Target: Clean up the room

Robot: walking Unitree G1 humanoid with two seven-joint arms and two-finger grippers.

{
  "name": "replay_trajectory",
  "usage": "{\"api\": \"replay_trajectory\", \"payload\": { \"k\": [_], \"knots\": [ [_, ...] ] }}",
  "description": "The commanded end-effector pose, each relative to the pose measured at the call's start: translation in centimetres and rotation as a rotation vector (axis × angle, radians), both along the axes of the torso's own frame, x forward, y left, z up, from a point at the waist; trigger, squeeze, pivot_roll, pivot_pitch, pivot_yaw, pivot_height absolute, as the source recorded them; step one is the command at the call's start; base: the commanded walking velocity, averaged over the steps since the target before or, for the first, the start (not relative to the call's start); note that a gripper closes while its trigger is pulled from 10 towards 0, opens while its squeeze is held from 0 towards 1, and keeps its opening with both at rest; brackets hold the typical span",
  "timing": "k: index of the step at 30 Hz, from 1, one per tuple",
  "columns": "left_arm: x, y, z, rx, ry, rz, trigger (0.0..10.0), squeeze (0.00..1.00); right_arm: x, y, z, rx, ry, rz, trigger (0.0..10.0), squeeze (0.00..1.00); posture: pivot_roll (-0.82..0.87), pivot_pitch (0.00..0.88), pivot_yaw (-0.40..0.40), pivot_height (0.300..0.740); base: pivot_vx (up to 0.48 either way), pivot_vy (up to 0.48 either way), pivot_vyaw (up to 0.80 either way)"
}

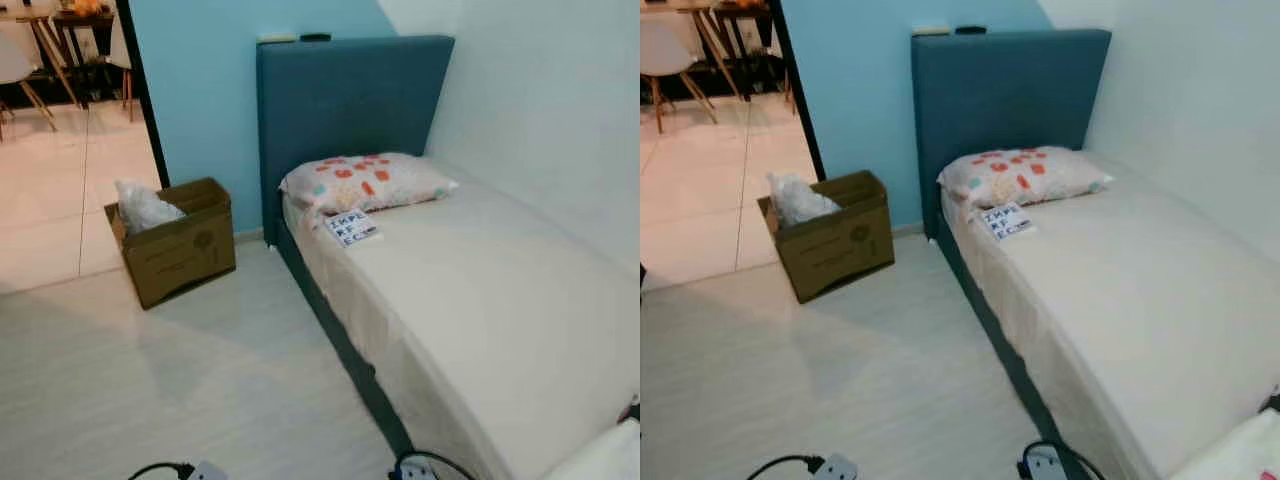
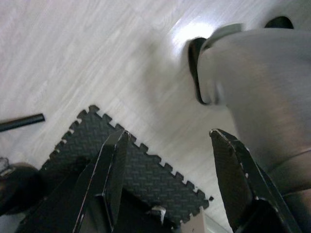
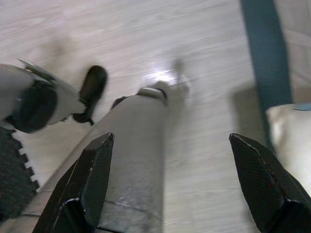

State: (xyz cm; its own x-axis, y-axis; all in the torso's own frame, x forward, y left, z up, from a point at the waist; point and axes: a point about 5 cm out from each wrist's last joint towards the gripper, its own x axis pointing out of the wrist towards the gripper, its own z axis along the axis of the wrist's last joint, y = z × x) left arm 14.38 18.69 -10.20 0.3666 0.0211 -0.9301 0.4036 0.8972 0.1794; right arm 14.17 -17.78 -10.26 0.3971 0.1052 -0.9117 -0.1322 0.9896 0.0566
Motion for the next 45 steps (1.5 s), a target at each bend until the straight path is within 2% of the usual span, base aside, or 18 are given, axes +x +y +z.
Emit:
{"api": "replay_trajectory", "payload": {
  "k": [1, 7, 18, 22, 45],
  "knots": [
    [-0.2, 0.0, -0.1, 0.000, 0.007, 0.000, 10.0, 0.00, -0.2, 0.1, -0.1, -0.003, 0.010, 0.006, 10.0, 0.00, 0.05, 0.000, -0.048, 0.697, 0.000, -0.341, 0.00],
    [-0.2, 0.4, 0.0, 0.024, -0.003, 0.020, 10.0, 0.00, -0.3, -0.1, -0.1, -0.011, 0.019, 0.003, 10.0, 0.00, 0.05, 0.000, -0.048, 0.697, 0.000, -0.114, 0.00],
    [-0.4, 0.5, -0.1, 0.014, 0.010, 0.023, 10.0, 0.00, -0.2, -0.1, -0.1, -0.014, 0.019, 0.000, 10.0, 0.00, 0.05, 0.000, -0.047, 0.697, 0.000, 0.000, 0.00],
    [-0.6, 0.5, -0.2, 0.040, 0.023, -0.017, 10.0, 0.00, 0.1, 0.0, 0.0, -0.014, 0.016, -0.005, 10.0, 0.00, 0.04, 0.000, -0.047, 0.697, 0.000, 0.000, 0.00],
    [-1.6, 0.7, -0.5, 0.056, 0.054, -0.039, 10.0, 0.00, 0.0, 0.0, 0.0, -0.012, 0.016, -0.016, 10.0, 0.00, 0.05, 0.000, -0.045, 0.697, -0.458, 0.000, 0.00]
  ]
}}
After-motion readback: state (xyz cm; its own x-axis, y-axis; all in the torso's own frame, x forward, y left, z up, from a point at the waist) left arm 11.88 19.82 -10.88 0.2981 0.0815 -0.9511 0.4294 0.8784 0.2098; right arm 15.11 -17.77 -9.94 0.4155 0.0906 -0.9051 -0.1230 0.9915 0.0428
